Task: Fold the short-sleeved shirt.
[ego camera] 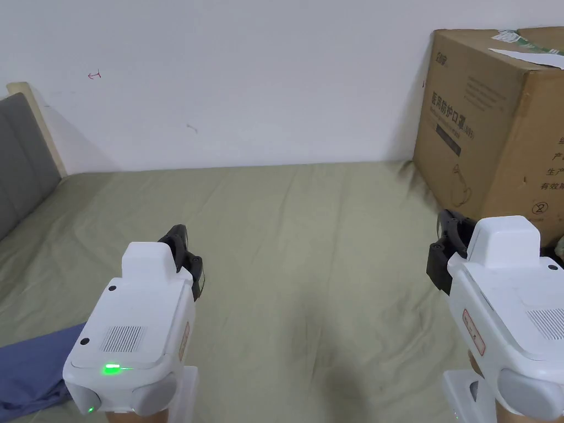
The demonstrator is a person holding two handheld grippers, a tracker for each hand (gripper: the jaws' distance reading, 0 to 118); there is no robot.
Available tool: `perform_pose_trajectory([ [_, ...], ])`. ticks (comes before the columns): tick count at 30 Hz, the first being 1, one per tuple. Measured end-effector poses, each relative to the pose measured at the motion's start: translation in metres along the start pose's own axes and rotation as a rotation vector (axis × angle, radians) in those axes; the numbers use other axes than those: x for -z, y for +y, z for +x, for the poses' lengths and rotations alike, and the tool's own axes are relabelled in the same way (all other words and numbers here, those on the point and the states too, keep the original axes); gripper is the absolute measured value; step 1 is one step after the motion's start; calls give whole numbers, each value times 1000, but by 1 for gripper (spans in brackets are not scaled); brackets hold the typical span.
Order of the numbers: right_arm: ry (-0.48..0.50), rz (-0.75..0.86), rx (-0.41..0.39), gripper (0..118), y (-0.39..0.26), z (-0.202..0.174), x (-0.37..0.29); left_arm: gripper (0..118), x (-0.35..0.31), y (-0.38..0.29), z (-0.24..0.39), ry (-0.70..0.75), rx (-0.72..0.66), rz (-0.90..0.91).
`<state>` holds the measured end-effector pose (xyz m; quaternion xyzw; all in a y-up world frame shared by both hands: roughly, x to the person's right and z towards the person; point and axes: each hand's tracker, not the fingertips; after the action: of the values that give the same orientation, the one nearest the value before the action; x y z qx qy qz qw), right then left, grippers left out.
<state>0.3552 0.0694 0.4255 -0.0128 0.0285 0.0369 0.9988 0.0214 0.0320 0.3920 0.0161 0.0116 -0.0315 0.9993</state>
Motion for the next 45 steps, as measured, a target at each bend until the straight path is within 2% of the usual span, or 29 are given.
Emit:
perform_pose_trajectory([
  [12, -12, -1, -1, 0, -1, 0, 1, 1, -1, 1, 1, 3, 20, 7],
  [14, -8, -9, 1, 2, -1, -1, 1, 11, -1, 1, 0, 5, 26, 8],
  [15, -11, -12, 1, 4, 0, -1, 1, 22, -1, 0, -1, 2, 27, 8],
  [16, -11, -16, 0, 11, 0, -2, 1, 36, -1, 0, -1, 1, 30, 6],
  [17, -10, -19, 1, 28, 0, -2, 1, 53, -1, 0, 0, 6, 38, 5],
  [18, -11, -21, 2, 64, 0, -2, 1, 71, -1, 0, 0, 13, 50, 1],
  [19, -11, -23, 8, 87, 0, -2, 1, 82, -2, 0, 1, 21, 58, 2],
  [21, -15, -26, 15, 118, -1, -4, 3, 111, -3, 0, 3, 45, 70, 13],
  [22, -20, -21, 17, 118, -2, -4, 3, 118, -3, 0, 3, 47, 70, 14],
  [45, -41, 27, 16, 118, 2, -8, -1, 118, -7, 5, -3, 54, 38, 47],
])
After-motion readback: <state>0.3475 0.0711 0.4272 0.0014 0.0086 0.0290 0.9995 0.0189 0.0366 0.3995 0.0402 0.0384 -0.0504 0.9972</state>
